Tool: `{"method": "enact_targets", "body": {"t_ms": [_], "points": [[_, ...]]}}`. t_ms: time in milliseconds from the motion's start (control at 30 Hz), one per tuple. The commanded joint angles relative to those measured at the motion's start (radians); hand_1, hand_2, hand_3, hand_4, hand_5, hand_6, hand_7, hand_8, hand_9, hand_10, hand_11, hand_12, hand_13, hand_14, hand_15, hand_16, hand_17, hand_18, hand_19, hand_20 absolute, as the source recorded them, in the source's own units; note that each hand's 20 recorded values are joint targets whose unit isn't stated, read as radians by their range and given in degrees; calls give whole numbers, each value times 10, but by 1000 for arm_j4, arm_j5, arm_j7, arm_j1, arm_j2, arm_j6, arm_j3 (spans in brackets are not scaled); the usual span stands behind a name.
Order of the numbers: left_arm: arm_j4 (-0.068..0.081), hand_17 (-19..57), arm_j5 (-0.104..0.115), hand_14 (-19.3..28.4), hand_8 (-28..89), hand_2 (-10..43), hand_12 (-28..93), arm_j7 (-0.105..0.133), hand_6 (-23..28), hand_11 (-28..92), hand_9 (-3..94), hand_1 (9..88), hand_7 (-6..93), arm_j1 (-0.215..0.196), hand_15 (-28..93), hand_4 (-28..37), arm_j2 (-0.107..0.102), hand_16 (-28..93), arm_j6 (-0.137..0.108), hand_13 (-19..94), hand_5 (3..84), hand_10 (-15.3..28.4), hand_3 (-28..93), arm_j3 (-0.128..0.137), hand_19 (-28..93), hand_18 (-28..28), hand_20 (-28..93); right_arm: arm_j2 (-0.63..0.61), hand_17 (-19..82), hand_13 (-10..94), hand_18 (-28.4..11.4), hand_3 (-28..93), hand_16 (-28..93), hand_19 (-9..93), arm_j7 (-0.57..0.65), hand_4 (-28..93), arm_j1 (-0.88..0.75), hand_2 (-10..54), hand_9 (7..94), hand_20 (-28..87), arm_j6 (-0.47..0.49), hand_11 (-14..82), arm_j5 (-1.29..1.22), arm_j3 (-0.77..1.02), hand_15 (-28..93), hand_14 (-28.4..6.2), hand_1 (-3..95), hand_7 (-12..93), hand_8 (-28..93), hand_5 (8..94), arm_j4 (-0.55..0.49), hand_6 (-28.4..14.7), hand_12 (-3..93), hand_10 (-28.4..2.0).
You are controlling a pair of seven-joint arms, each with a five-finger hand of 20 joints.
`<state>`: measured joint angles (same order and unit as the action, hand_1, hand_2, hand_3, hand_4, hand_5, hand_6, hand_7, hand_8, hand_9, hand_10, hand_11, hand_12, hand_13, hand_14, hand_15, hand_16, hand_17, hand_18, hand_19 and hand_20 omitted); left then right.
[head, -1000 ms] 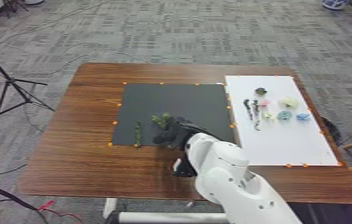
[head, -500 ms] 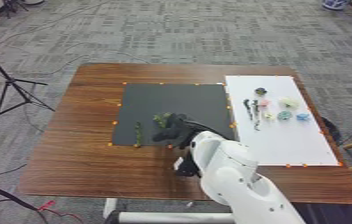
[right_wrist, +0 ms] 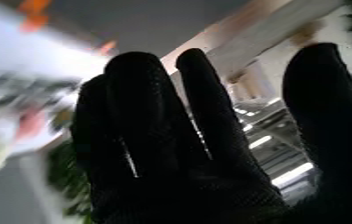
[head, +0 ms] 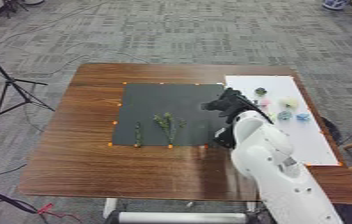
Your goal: Arrange flowers
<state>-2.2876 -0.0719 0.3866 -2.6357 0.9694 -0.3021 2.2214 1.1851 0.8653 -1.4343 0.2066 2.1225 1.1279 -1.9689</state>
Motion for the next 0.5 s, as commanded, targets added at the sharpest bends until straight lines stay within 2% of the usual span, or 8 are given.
{"method": "enact_targets", "body": {"t_ms": [33, 100, 300, 500], "points": [[-14, -50, 14, 139, -66, 167, 115, 11, 77, 101, 289, 222, 67, -17, 216, -283, 18, -28, -9, 204, 359, 133, 696, -10, 227, 118, 107, -33, 340, 649, -284, 693, 198, 867, 55, -186, 33, -33, 601, 311, -27, 146, 127, 19, 715, -179, 352, 79, -86, 624, 101, -118, 156, -262], [-16, -51, 20, 139, -66, 168, 116, 19, 77, 102, 289, 222, 68, -23, 217, -283, 18, -28, -5, 205, 359, 133, 695, -15, 229, 118, 108, -41, 343, 650, -284, 698, 201, 873, 63, -188, 24, -45, 607, 312, -9, 152, 143, 25, 718, -176, 359, 80, -85, 625, 97, -119, 158, -259], [-13, -51, 20, 139, -67, 169, 116, 14, 79, 104, 288, 222, 67, -19, 219, -283, 9, -29, -5, 205, 360, 133, 695, -30, 230, 118, 108, -52, 346, 653, -284, 704, 215, 886, 78, -194, 5, -56, 619, 314, -71, 173, 192, 43, 733, -174, 372, 90, -82, 635, 106, -118, 168, -255], [-12, -51, 20, 140, -66, 170, 115, 7, 79, 104, 289, 221, 66, -14, 219, -283, 7, -29, -11, 205, 360, 133, 696, -33, 231, 118, 108, -58, 345, 650, -284, 705, 222, 890, 92, -197, 26, -70, 613, 313, -34, 177, 203, 30, 736, -172, 384, 93, -83, 630, 171, -121, 170, -252]]}}
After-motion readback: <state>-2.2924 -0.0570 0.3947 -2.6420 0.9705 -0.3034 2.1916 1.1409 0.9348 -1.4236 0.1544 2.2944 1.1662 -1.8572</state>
